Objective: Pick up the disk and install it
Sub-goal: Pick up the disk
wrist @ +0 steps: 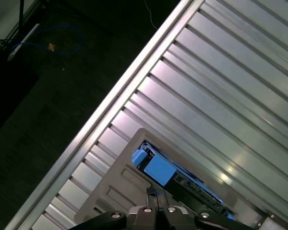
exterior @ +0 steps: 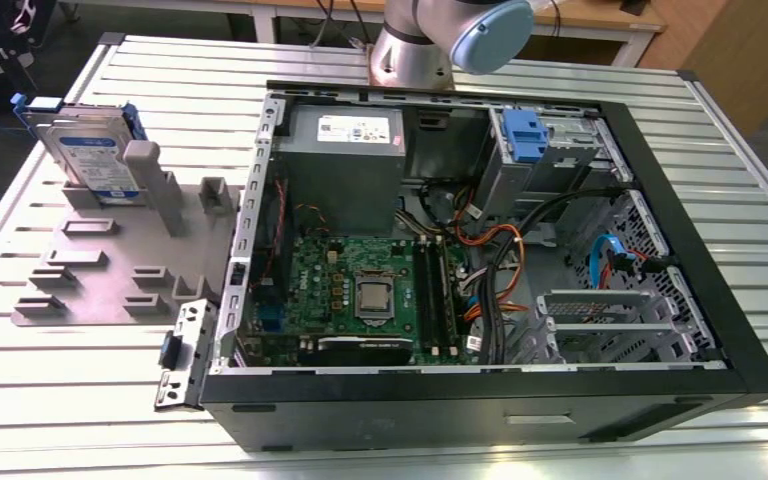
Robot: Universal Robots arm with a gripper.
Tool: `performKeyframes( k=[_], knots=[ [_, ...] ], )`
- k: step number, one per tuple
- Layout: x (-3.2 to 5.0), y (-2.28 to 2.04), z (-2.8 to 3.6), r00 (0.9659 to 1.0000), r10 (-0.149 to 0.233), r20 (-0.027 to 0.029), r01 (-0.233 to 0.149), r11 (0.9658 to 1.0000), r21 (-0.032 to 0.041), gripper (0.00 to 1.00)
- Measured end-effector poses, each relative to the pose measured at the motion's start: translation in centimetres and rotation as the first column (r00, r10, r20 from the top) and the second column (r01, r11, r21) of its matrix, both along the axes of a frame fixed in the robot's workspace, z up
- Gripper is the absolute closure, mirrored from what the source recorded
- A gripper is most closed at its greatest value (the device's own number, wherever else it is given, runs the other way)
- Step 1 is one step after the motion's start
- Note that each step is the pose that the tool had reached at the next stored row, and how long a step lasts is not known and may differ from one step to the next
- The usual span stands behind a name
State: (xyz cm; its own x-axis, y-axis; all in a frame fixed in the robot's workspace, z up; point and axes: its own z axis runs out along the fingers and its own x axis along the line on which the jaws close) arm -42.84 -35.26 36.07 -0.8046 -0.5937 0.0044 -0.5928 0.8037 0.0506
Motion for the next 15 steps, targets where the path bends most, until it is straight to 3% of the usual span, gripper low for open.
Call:
performKeyframes(
  k=[15],
  knots=[
    [0.0,0.0,0.0,0.9989,0.047,0.0,-0.047,0.9989,0.0,0.89]
  ],
)
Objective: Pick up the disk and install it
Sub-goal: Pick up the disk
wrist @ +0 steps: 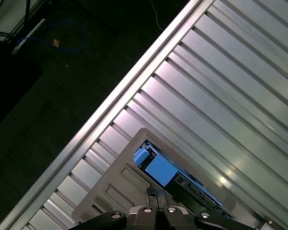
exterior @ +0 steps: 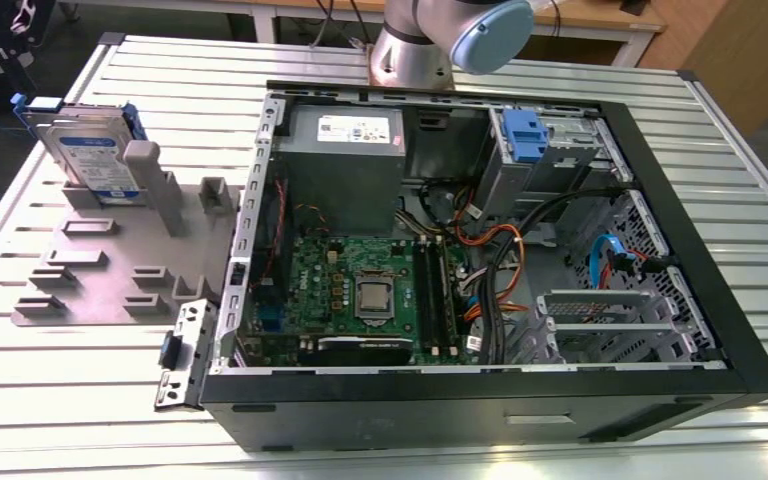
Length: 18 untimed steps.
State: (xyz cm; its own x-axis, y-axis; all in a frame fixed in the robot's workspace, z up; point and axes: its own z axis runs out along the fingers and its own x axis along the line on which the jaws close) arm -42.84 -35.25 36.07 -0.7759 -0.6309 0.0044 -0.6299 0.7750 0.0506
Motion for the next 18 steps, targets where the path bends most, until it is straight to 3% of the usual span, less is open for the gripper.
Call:
performKeyframes(
  k=[18],
  knots=[
    [0.0,0.0,0.0,0.9981,0.062,0.0,-0.062,0.9981,0.0,0.89]
  ],
)
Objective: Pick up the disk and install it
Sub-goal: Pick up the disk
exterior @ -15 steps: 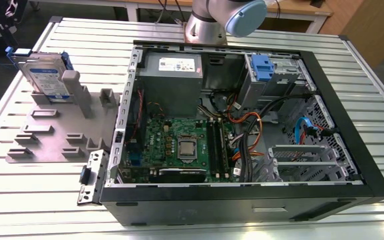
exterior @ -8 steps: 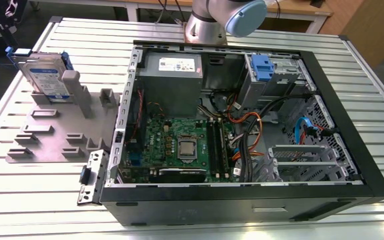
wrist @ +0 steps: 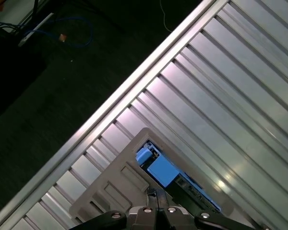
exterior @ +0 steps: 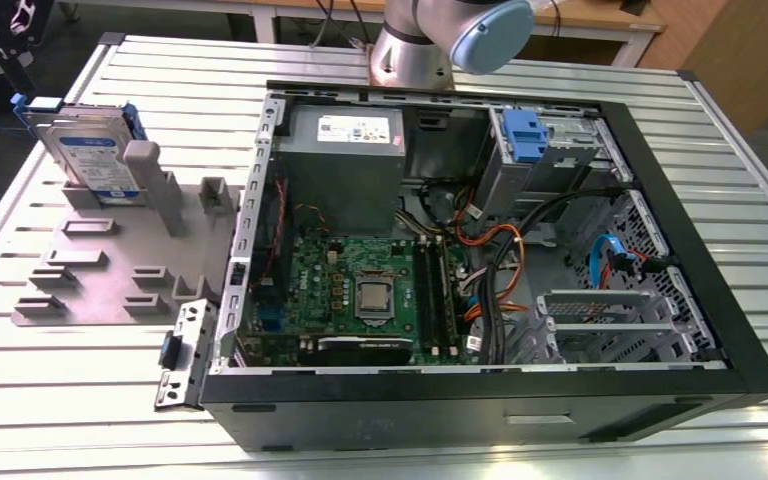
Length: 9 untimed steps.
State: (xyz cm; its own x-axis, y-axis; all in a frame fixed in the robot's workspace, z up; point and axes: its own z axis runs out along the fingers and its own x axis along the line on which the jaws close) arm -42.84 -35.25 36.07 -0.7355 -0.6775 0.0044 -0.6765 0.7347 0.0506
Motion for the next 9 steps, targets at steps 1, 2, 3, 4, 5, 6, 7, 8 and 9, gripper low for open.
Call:
performKeyframes(
  k=[1,2,3,4,5,6,7,8,9],
  knots=[
    [0.0,0.0,0.0,1.0,0.003,-0.0001,-0.003,1.0,-0.0001,0.89],
    [0.0,0.0,0.0,1.0,0.007,0.0,-0.007,1.0,0.0,0.89],
    [0.0,0.0,0.0,0.9999,0.01,-0.0001,-0.01,0.9999,-0.0001,0.89],
    [0.0,0.0,0.0,0.9999,0.014,0.0,-0.014,0.9999,0.0,0.89],
    [0.0,0.0,0.0,0.9999,0.017,-0.0001,-0.017,0.9999,0.0,0.89],
    [0.0,0.0,0.0,0.9998,0.02,0.0,-0.02,0.9998,0.0,0.89],
    [0.0,0.0,0.0,0.9997,0.024,0.0,-0.024,0.9997,0.0,0.89],
    [0.0,0.0,0.0,0.9996,0.027,-0.0001,-0.027,0.9996,-0.0001,0.89],
    [0.0,0.0,0.0,0.9995,0.03,0.0,-0.03,0.9995,0.0,0.89]
  ],
)
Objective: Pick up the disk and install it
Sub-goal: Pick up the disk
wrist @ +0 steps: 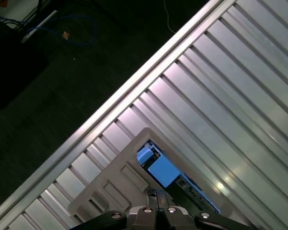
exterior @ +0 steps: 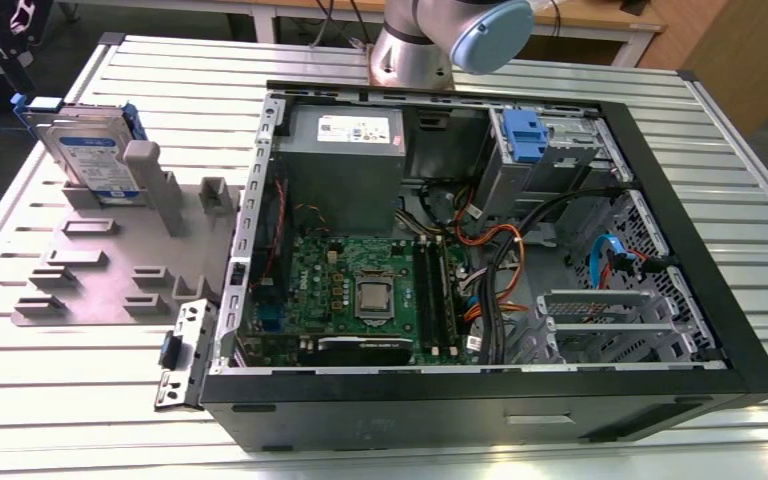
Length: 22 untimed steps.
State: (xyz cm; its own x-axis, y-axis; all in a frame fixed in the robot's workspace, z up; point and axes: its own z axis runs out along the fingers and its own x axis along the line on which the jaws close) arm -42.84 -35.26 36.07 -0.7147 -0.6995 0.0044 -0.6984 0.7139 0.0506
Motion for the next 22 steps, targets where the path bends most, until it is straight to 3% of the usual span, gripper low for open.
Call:
performKeyframes(
  k=[22],
  knots=[
    [0.0,0.0,0.0,0.9976,0.069,0.0,-0.069,0.9976,0.0,0.89]
  ],
)
